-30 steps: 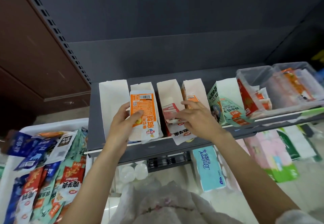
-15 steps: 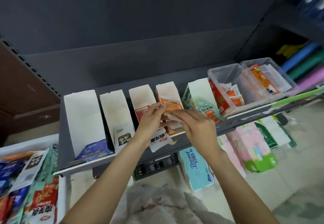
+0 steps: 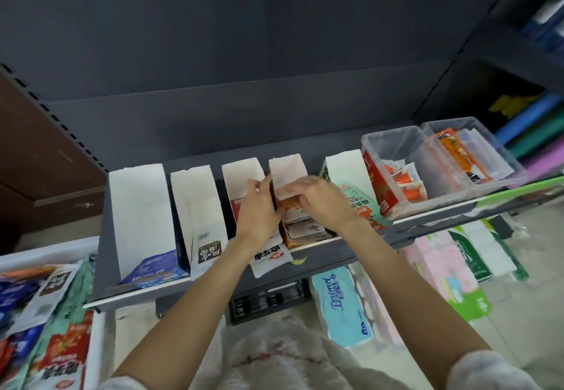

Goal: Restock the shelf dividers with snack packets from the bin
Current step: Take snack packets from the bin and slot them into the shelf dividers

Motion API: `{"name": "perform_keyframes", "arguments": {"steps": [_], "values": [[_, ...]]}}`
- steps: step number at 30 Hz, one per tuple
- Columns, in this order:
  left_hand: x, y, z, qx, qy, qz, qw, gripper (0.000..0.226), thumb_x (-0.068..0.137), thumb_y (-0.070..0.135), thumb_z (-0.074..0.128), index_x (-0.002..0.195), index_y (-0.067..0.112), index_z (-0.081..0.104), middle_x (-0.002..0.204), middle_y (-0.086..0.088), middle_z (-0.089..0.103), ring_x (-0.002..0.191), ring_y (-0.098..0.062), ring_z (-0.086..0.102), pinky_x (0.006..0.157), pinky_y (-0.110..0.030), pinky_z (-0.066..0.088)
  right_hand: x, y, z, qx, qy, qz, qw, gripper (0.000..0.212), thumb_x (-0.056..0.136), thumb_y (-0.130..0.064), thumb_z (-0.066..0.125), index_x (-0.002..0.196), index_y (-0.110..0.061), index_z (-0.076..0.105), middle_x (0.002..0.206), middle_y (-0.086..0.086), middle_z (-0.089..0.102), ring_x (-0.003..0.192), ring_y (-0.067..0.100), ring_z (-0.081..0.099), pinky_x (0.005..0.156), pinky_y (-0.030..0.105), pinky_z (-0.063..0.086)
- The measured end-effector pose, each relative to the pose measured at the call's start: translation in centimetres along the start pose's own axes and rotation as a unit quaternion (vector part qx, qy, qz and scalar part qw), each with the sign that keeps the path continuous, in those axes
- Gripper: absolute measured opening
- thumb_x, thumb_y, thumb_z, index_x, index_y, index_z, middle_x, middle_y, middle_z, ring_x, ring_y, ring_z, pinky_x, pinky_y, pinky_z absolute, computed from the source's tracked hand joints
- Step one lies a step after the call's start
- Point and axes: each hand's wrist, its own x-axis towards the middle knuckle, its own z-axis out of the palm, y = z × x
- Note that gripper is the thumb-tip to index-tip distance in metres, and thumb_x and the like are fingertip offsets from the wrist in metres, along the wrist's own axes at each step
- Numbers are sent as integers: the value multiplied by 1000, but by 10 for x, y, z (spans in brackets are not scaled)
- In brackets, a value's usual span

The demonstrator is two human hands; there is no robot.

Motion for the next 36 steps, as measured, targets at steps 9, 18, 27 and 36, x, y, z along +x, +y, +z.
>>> {"name": "perform_keyframes", "arguments": {"steps": [9, 18, 27, 36], "values": [[-25, -7, -25, -35, 8, 7, 999, 56, 85, 17, 66, 138, 20, 45, 118, -1, 53, 109, -18, 51, 91, -19, 36, -26, -22, -14, 6, 20, -1, 1000, 42, 85, -4, 49, 123, -16, 61, 119, 0, 66, 112, 21, 58, 99, 42, 40], [-153, -84, -119, -22, 196, 45, 979, 28, 95, 31, 43, 90, 18, 67, 80, 10, 66, 72, -7, 60, 64, -31, 49, -29, -169, -7, 163, -73, -107, 978, 31, 91, -38, 41, 104, -28, 68, 91, -11, 71, 73, 6, 64, 63, 28, 51], [-278, -293, -145, 27, 150, -339, 928, 29, 88, 28, 62, 114, 16, 64, 118, -6, 63, 105, -28, 59, 83, -36, 46, 6, -330, 133, 151, -299, -195, 922, 32, 94, -21, 50, 124, -20, 60, 124, -1, 60, 105, 19, 59, 85, 34, 47], [-284, -413, -164, 18, 69, -424, 903, 79, 85, 48, 62, 148, 19, 24, 148, -9, 33, 132, -26, 34, 105, -43, 38, 22, -400, 262, 4, -379, -155, 912, 72, 85, -32, 65, 146, -25, 27, 151, 7, 25, 139, 28, 23, 112, 45, 29]]}}
